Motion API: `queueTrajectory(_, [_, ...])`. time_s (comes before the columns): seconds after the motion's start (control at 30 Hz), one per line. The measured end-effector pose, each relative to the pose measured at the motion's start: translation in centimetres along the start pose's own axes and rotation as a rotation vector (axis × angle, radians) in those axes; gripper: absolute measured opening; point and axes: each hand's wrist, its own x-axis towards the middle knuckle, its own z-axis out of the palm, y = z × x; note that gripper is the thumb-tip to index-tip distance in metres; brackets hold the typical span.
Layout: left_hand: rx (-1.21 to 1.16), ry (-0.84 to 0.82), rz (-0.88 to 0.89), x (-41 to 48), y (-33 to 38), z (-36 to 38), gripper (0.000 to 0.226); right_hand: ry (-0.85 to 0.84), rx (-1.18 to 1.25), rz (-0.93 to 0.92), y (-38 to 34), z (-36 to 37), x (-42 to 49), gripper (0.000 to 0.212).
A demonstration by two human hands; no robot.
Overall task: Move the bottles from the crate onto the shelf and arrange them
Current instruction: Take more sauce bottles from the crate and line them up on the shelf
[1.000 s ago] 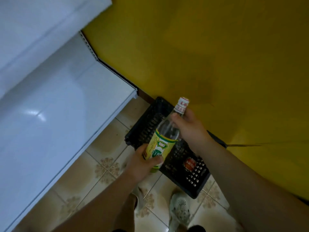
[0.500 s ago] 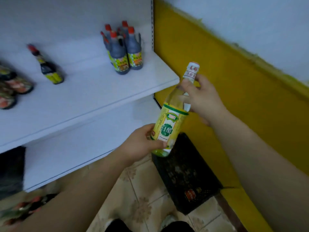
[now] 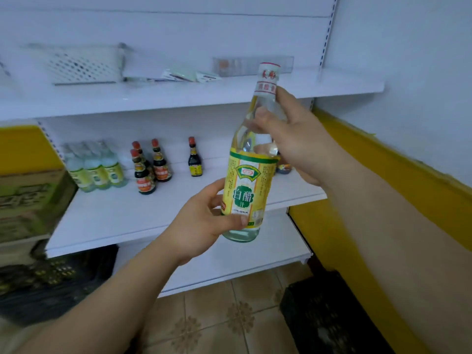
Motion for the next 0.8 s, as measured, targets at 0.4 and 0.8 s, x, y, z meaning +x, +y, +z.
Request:
queueTrajectory(0.4, [-0.026, 0.361, 0.033, -11.9, -0.9, -17.4, 0.069, -0.296, 0.032, -0.155, -7.3, 21.9, 2.1, 0.036])
queueTrajectory(0.8, [0.004, 0.558, -0.082, -10.4, -5.0, -28.6, 0.072, -0.526, 0.065, -0.188, -4.4, 34.6, 10.6, 0.039])
